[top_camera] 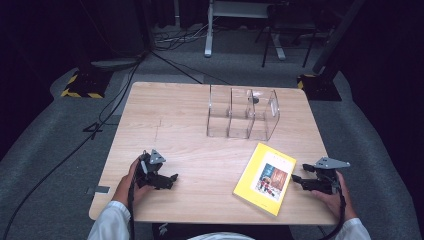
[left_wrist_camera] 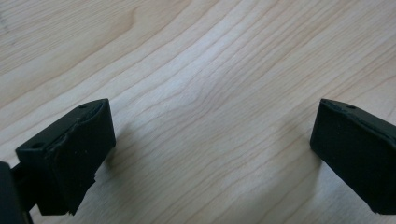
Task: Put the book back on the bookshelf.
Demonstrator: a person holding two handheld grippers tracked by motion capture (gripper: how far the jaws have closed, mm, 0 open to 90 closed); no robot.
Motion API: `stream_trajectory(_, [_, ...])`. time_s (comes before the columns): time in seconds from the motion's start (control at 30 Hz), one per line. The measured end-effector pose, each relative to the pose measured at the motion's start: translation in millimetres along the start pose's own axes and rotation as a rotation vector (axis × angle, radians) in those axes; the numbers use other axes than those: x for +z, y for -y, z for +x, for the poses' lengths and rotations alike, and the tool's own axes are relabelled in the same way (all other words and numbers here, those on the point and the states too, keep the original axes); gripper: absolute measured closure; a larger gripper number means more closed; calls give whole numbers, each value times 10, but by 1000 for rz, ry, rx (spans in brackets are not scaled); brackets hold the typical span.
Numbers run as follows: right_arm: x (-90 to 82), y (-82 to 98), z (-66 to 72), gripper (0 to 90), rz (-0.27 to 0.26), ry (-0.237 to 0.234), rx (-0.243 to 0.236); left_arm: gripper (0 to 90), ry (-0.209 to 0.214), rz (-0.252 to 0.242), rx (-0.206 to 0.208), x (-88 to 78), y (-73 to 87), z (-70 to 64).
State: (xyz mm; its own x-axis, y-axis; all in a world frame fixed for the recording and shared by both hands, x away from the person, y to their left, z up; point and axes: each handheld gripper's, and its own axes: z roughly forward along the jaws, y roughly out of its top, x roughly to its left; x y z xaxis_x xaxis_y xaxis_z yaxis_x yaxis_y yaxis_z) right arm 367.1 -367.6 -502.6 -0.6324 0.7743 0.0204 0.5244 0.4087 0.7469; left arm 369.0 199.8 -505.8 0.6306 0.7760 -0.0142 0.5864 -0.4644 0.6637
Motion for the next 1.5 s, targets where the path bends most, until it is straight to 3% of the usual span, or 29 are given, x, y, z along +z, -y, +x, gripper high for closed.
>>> stream_trajectory(0.1, [3,-1,20,296,4,5,-17,7,14,4,31,5,-15,-11])
stream_trajectory(0.17, [-3,5,32,293,6,-7,-40,7,18,5,22,3,-9,-30])
stream_trajectory(0.27, [-15,11,44,290,12,-33,-65,7,45,4,48,-18,20,-81])
stream_trajectory(0.33, [-44,5,110,284,41,-83,-117,7,51,1,55,-42,53,-134])
stream_trajectory(0.5, [-16,-43,228,249,73,-133,-171,3,65,4,66,-61,75,-230])
stream_trajectory(0.8, [20,-87,206,214,88,-149,-170,3,100,5,104,8,1,-403])
stream_trajectory(1.1, [175,-224,371,246,85,-179,-207,3,157,8,170,140,-147,-653])
stream_trajectory(1.27, [289,-314,409,244,78,-186,-209,3,180,7,199,219,-237,-681])
stream_trajectory(1.5, [347,-407,422,276,98,-165,-200,3,189,8,207,378,-420,-647])
